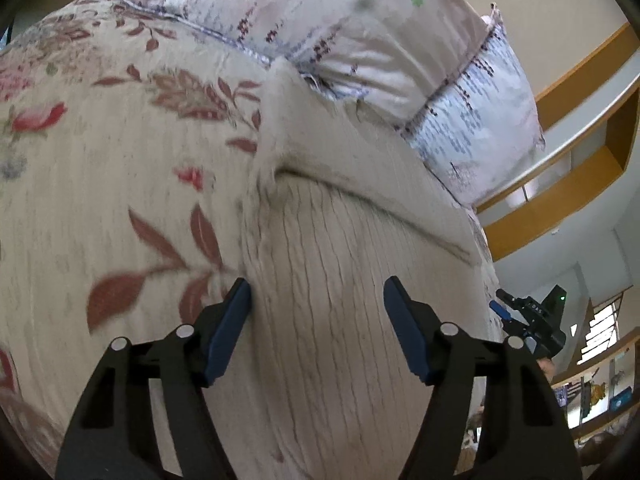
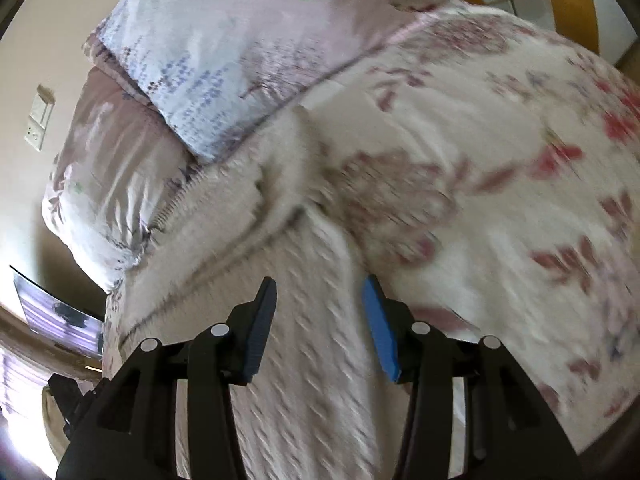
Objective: Fold small clothes
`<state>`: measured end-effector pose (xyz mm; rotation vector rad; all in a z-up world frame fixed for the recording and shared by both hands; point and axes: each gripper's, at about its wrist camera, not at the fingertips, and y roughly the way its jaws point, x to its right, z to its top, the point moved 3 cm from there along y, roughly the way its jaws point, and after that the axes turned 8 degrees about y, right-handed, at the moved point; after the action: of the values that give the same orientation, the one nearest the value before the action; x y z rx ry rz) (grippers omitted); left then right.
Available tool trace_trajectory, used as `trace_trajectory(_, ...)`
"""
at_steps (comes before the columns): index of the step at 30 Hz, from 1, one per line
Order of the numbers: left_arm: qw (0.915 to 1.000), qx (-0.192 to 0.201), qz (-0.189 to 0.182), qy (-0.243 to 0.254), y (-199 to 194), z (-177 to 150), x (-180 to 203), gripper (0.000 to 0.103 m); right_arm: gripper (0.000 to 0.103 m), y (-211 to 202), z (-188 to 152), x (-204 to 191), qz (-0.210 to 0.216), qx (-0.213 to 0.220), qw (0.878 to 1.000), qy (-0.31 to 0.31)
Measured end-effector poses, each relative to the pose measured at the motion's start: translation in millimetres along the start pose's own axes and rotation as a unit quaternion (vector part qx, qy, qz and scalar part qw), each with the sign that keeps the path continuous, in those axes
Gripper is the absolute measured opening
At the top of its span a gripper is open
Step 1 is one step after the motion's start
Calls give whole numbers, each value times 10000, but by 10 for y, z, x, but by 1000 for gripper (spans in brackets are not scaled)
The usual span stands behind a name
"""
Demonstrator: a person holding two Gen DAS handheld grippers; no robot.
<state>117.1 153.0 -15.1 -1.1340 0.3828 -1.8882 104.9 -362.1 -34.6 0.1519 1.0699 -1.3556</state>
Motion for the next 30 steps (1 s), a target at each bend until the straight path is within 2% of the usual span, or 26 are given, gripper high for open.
trace_trajectory(5,9996,4,-251,-108,-108,-214,44,60,47,-141,-204,191,58,-239,9997,67)
trace_trajectory(9,9984,-13,-534,-169,-195,-413,106,50,40,-213,-428,243,639,-646,9958,151)
trace_trajectory(14,9932,-46,-1149,-204,-307,-673,240,49,36,-258,-765,205,1174,-1142,9865,19)
trace_trajectory(17,9903,-113,-1378,-111,-328,-797,314,49,35,-314,-904,162,1316,-1228,9836,-137)
trace_trajectory(19,9889,-202,-1474,-31,-327,-883,368,49,31,-366,-1002,137,1411,-1277,9813,-278)
trace_trajectory(25,9868,-431,-1550,173,-300,-1014,480,44,29,-414,-1176,82,1439,-1426,9776,-577)
trace_trajectory(27,9866,-472,-1555,157,-289,-1018,468,38,28,-409,-1205,91,1420,-1451,9774,-589)
trace_trajectory(28,9868,-481,-1541,129,-280,-1018,454,36,23,-406,-1213,97,1414,-1448,9775,-597)
trace_trajectory(29,9871,-488,-1521,99,-269,-1016,436,30,19,-402,-1217,97,1403,-1440,9777,-613)
trace_trajectory(30,9874,-490,-1504,84,-266,-1021,422,21,12,-398,-1216,93,1371,-1410,9783,-648)
